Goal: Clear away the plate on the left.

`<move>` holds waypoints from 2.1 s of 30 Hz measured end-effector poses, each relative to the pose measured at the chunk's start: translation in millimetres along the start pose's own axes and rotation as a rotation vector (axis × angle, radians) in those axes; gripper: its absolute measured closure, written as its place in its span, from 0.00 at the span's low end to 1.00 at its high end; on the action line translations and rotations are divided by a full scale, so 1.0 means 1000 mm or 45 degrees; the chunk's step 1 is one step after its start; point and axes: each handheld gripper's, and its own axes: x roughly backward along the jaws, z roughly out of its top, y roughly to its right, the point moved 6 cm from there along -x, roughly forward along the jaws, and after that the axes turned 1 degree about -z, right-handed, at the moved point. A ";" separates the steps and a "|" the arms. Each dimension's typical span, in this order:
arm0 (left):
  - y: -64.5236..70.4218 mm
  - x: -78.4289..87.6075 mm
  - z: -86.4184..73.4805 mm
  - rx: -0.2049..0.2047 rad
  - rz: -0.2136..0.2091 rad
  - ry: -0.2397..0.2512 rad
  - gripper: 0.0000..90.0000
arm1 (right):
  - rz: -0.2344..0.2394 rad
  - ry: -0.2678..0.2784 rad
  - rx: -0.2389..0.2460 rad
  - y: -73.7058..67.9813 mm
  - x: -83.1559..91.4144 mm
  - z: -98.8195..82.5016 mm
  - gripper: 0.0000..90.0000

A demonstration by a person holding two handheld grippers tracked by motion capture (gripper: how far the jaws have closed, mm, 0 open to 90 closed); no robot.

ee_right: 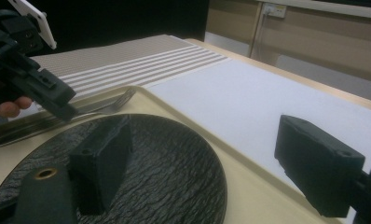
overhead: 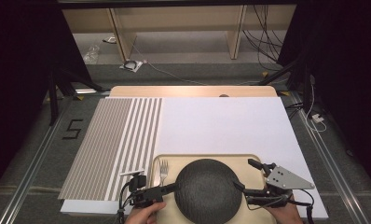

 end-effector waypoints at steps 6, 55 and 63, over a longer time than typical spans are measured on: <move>0.004 0.007 0.011 -0.120 0.005 0.064 0.39 | 0.001 -0.004 -0.001 0.000 0.000 0.000 0.22; 0.036 0.040 0.045 -0.970 0.001 0.353 0.27 | 0.004 0.005 -0.019 0.001 0.000 0.000 0.22; 0.035 0.042 0.045 -1.053 0.015 0.361 0.25 | 0.001 0.005 -0.020 0.001 0.001 0.001 0.22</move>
